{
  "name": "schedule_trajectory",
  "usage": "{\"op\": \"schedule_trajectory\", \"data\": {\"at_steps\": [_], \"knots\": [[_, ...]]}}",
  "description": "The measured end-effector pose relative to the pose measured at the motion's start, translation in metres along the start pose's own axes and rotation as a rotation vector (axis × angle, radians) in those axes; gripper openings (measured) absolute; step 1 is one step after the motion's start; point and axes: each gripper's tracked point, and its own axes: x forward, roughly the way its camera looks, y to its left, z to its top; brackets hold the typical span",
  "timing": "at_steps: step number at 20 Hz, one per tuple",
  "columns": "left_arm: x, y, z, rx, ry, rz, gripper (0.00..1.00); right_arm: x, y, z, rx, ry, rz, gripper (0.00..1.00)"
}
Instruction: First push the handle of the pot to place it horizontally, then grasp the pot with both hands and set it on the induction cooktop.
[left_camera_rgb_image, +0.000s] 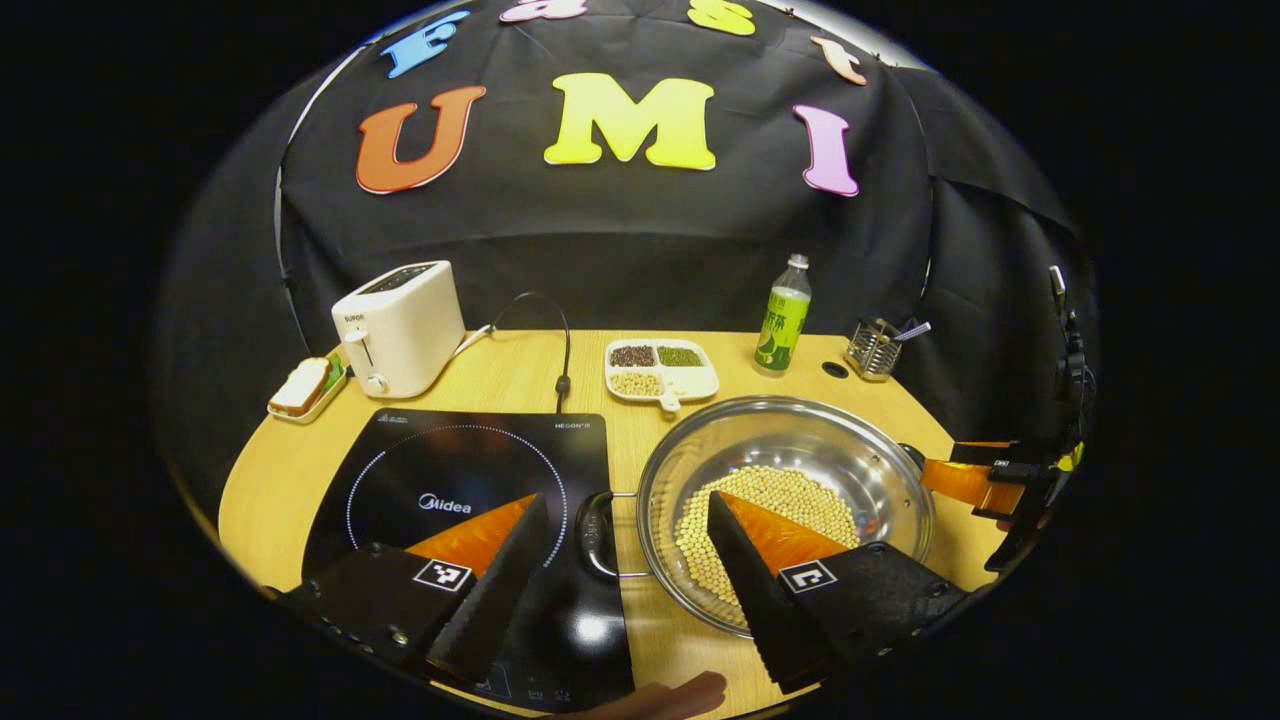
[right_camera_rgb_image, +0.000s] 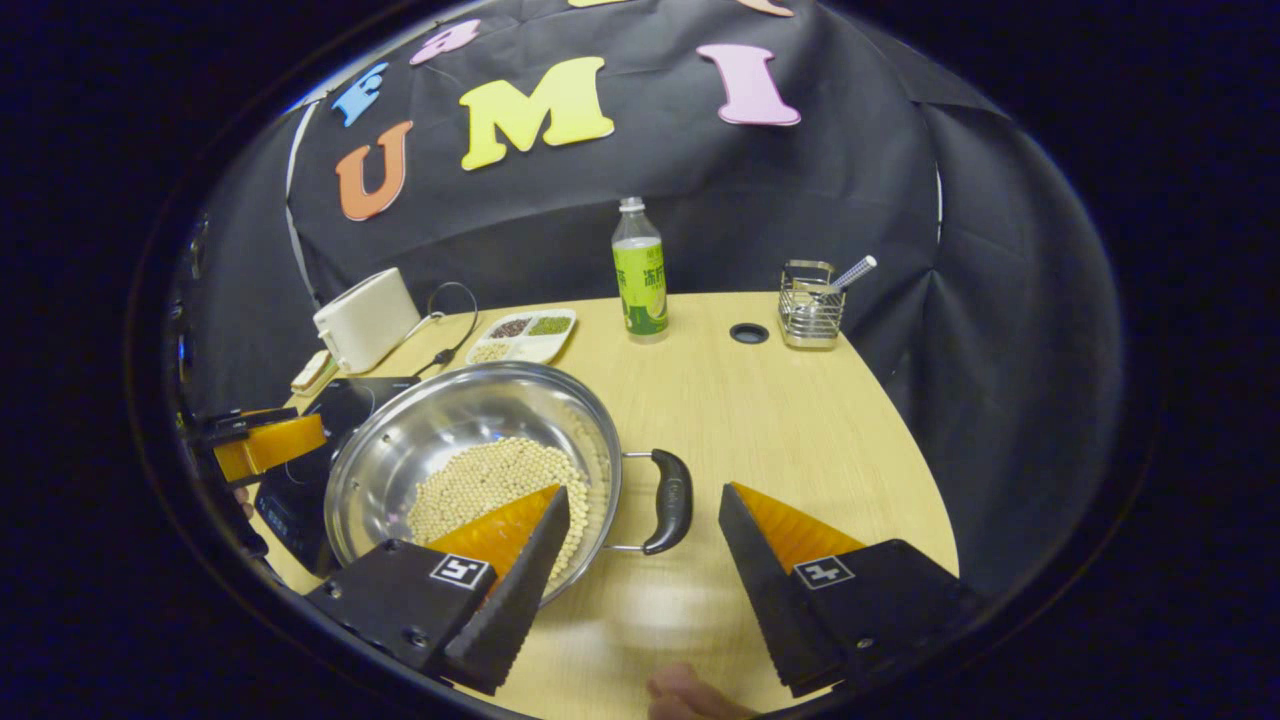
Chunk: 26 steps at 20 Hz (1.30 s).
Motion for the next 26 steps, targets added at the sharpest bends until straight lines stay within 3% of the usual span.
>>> {"op": "schedule_trajectory", "data": {"at_steps": [2,8,12,14,15,16,17,18,19,20,21,22,23,24,25,26], "knots": [[0.010,-0.001,-0.009,-0.010,0.042,-0.002,0.95,0.008,-0.006,0.000,-0.001,0.008,-0.026,0.94],[0.029,-0.005,-0.028,-0.060,0.146,-0.029,0.96,0.033,-0.004,-0.005,-0.028,0.071,-0.012,0.95],[0.037,0.002,-0.035,-0.090,0.187,-0.011,0.90,0.045,-0.006,-0.005,-0.027,0.090,-0.034,0.95],[0.039,0.002,-0.033,-0.108,0.190,-0.021,0.79,0.049,-0.001,-0.011,-0.009,0.112,-0.020,0.94],[0.039,0.003,-0.033,-0.112,0.193,-0.015,0.78,0.050,0.001,-0.013,0.000,0.123,-0.013,0.92],[0.040,0.006,-0.034,-0.105,0.199,-0.005,0.63,0.051,0.002,-0.012,0.005,0.123,-0.011,0.87],[0.039,0.008,-0.035,-0.095,0.202,0.001,0.70,0.050,0.003,-0.011,0.007,0.118,-0.012,0.84],[0.040,0.010,-0.036,-0.087,0.209,0.008,0.66,0.049,0.005,-0.008,0.007,0.107,-0.009,0.84],[0.039,0.010,-0.035,-0.087,0.200,0.008,0.49,0.049,0.005,-0.006,0.008,0.101,-0.017,0.81],[0.039,0.009,-0.036,-0.085,0.205,0.009,0.60,0.050,0.003,-0.006,0.008,0.111,-0.032,0.77],[0.038,0.010,-0.035,-0.085,0.202,0.008,0.60,0.051,0.004,-0.008,0.006,0.114,-0.033,0.66],[0.038,0.009,-0.036,-0.085,0.204,0.008,0.70,0.052,0.004,-0.008,0.005,0.115,-0.031,0.67],[0.038,0.010,-0.035,-0.082,0.205,0.008,0.58,0.051,0.004,-0.008,0.005,0.115,-0.032,0.67],[0.038,0.010,-0.036,-0.081,0.207,0.006,0.68,0.051,0.004,-0.008,0.002,0.119,-0.031,0.67],[0.042,0.009,-0.037,-0.079,0.210,0.006,0.47,0.051,0.004,-0.008,-0.002,0.122,-0.033,0.67],[0.040,0.009,-0.036,-0.073,0.212,0.006,0.57,0.050,0.003,-0.009,-0.006,0.127,-0.033,0.66]]}}
